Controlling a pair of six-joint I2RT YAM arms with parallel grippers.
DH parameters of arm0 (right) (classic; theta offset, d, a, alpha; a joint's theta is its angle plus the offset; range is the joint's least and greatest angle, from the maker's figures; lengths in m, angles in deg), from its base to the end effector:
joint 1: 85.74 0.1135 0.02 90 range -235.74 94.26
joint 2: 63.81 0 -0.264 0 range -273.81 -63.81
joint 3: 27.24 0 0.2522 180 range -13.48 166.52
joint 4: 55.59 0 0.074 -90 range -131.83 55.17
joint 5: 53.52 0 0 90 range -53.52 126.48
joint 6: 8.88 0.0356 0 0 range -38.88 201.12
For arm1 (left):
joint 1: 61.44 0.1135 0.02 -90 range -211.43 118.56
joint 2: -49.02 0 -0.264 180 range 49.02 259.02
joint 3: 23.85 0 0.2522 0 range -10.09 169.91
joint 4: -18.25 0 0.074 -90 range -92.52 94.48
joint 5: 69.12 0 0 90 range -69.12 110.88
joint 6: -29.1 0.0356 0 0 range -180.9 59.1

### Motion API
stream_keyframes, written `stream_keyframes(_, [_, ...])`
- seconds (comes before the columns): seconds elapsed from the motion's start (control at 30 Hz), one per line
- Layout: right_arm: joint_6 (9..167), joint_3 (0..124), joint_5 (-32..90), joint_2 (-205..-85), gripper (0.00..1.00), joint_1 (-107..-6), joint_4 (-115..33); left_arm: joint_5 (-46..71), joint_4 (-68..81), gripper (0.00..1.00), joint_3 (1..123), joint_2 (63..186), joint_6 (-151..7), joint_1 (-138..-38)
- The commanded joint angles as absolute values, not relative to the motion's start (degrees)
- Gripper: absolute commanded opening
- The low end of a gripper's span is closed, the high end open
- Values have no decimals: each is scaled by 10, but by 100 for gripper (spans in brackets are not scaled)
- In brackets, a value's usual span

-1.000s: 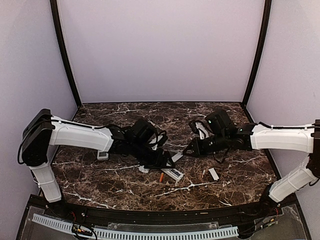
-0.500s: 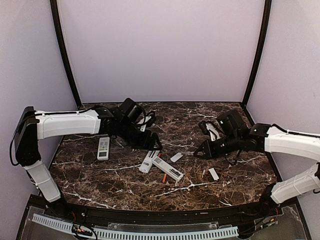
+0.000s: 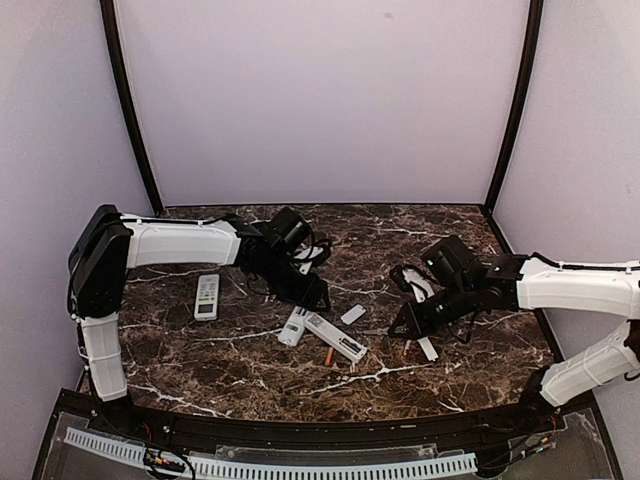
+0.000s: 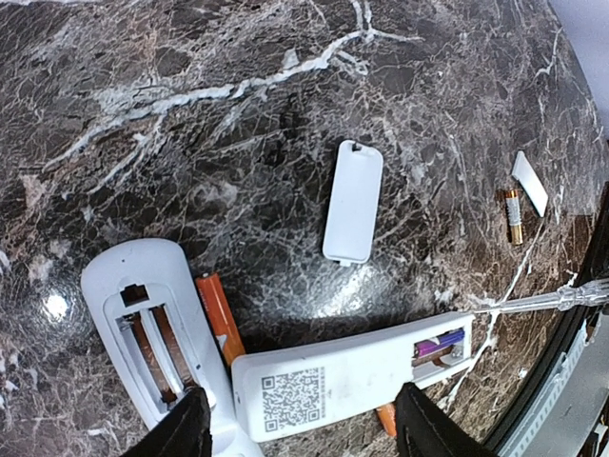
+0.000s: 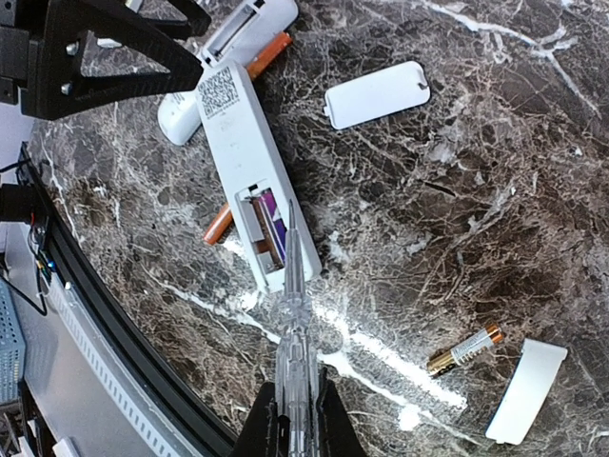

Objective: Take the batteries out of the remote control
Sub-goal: Adjust the remote control without the battery cover at the center of the board, then remove the battery from the remote control.

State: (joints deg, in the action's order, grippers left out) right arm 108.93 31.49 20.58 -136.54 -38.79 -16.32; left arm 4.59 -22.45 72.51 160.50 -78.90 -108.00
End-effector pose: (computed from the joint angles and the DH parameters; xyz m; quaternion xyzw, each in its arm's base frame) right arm 0.1643 0.1901 0.2178 -0.1992 0.9196 0.2937 0.1683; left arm 0.2822 -0.3125 0.2039 0.2737 0.9067 -0.2699 0.1736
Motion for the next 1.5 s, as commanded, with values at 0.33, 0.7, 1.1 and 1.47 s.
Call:
stream_keyframes(0.33, [1035, 359, 206, -1411, 0, -369, -123, 59, -239, 53, 715, 1628, -765, -1074])
stream_keyframes(0.7, [1046, 363, 206, -1393, 0, -363, -105, 36, -245, 49, 709, 1632, -769, -1074])
stream_keyframes(1.1, [1056, 349, 209, -1385, 0, -361, -104, -11, -230, 50, 705, 1632, -767, -1074])
stream_keyframes(1.47, [1053, 350, 204, -1417, 0, -358, -100, -25, -227, 47, 705, 1643, -762, -1074])
